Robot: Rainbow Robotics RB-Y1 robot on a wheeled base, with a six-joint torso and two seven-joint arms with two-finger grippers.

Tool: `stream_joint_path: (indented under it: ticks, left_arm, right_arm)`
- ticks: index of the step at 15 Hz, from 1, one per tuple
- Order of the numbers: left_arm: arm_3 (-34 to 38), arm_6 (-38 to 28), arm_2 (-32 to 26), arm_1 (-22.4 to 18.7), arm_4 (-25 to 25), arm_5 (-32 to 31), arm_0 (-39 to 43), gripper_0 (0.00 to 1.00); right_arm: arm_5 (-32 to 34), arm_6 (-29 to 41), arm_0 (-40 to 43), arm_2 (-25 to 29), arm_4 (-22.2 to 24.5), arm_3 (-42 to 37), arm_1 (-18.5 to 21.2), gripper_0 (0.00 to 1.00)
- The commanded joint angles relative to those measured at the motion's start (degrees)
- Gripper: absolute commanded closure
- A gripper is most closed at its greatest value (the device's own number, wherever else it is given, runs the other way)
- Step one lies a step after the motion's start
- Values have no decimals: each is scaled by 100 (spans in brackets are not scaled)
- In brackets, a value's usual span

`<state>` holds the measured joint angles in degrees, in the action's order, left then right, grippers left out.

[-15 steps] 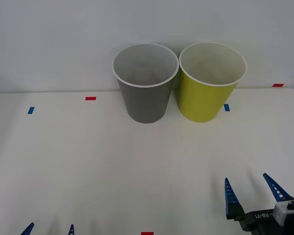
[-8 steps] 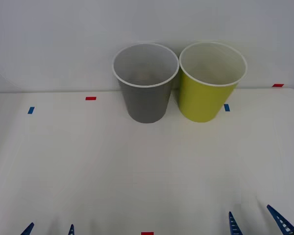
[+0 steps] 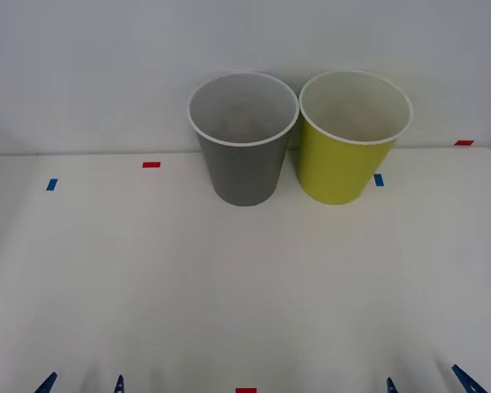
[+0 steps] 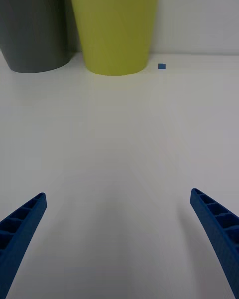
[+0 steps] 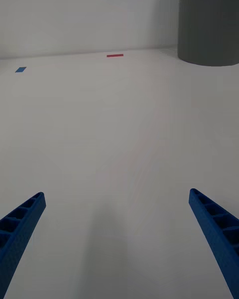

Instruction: Put cans in the gray bin and PET bottles in the light green bin.

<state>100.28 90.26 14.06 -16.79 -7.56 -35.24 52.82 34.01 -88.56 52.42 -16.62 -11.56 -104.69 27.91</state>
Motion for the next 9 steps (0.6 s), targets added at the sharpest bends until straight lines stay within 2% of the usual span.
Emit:
stream_joint_path:
  ticks: [1, 9]
  left_arm:
    - [0, 0, 0, 0, 0, 0, 0, 0]
    - [0, 0, 0, 0, 0, 0, 0, 0]
  right_arm:
    - [0, 6, 5, -35, 13, 1, -5, 0]
    - [0, 6, 5, -35, 13, 1, -5, 0]
